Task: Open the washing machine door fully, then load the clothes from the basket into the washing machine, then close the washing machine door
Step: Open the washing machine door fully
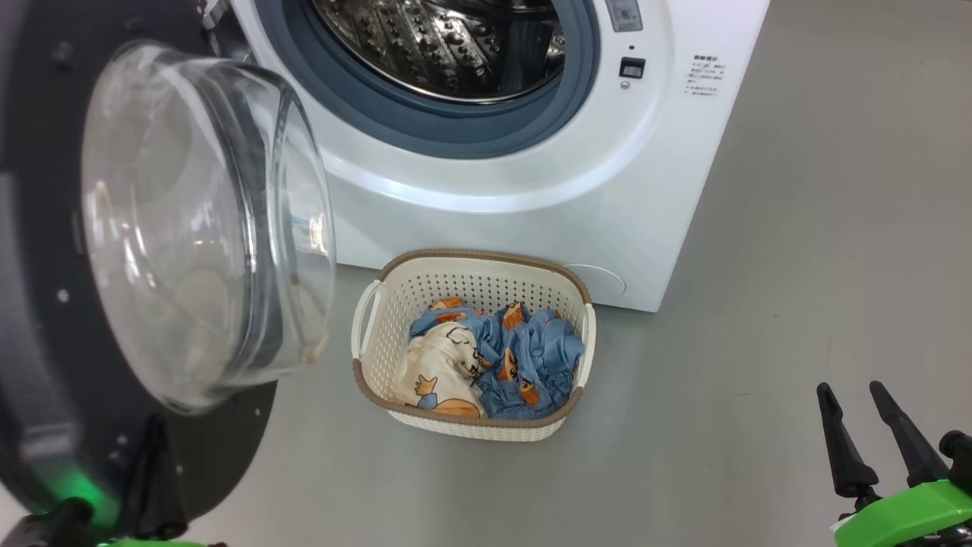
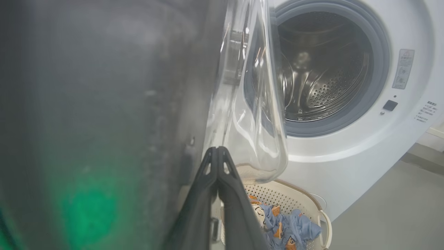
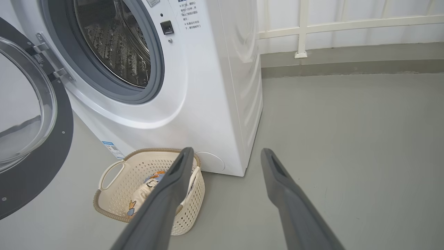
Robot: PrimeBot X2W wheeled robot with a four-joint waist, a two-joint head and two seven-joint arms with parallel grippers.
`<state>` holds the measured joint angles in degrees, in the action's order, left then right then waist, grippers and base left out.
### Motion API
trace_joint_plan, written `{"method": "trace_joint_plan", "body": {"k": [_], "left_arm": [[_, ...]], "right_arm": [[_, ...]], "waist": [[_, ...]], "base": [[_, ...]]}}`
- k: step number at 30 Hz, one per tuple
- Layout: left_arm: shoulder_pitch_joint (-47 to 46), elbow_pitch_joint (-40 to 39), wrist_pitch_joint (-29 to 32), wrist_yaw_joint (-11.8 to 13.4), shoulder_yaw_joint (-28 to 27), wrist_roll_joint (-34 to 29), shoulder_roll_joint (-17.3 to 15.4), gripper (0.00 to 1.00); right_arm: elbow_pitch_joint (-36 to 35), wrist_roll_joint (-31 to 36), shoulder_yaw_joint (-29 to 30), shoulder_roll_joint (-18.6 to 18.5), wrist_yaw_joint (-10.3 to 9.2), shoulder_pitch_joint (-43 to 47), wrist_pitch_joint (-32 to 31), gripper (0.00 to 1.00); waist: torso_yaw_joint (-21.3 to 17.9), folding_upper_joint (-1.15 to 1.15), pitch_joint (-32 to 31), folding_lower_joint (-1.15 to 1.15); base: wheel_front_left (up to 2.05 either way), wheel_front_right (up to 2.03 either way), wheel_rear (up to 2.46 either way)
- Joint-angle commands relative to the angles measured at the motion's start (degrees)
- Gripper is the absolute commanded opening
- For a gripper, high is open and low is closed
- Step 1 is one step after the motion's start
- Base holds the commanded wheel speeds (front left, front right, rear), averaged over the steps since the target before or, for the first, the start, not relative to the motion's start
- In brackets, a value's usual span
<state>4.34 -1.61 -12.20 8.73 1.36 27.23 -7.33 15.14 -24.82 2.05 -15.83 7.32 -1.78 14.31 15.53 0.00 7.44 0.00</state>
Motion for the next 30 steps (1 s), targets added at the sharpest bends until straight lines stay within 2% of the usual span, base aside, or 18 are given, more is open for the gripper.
{"method": "trace_joint_plan", "body": {"k": [1,15,26,30], "left_arm": [[-2.11,-0.31,-0.65,0.98,-3.67,0.58,-1.91,0.0],[-6.36,7.55,-2.13,1.5,-10.4,1.63,-5.92,0.0],[-10.38,13.23,-2.64,1.29,-14.84,1.36,-9.41,0.0],[-12.41,16.3,-2.73,0.61,-16.79,1.08,-11.62,0.0]], "right_arm": [[-1.48,0.43,-1.12,-0.81,0.17,-0.65,0.69,1.0],[-1.7,0.66,-0.93,-0.67,0.17,-0.79,0.69,1.0],[-1.91,0.71,-1.29,-1.23,0.17,-0.99,0.69,1.0],[-2.04,0.75,-1.21,-1.65,0.17,-1.32,0.69,1.0]], "waist": [[0.03,0.0,0.18,0.0],[0.4,0.0,1.17,0.0],[0.12,0.0,2.14,0.0],[-0.11,0.0,2.96,0.0]], "base": [[0.0,0.0,0.0],[0.0,0.0,0.0],[0.0,0.0,0.0],[0.0,0.0,0.0]]}}
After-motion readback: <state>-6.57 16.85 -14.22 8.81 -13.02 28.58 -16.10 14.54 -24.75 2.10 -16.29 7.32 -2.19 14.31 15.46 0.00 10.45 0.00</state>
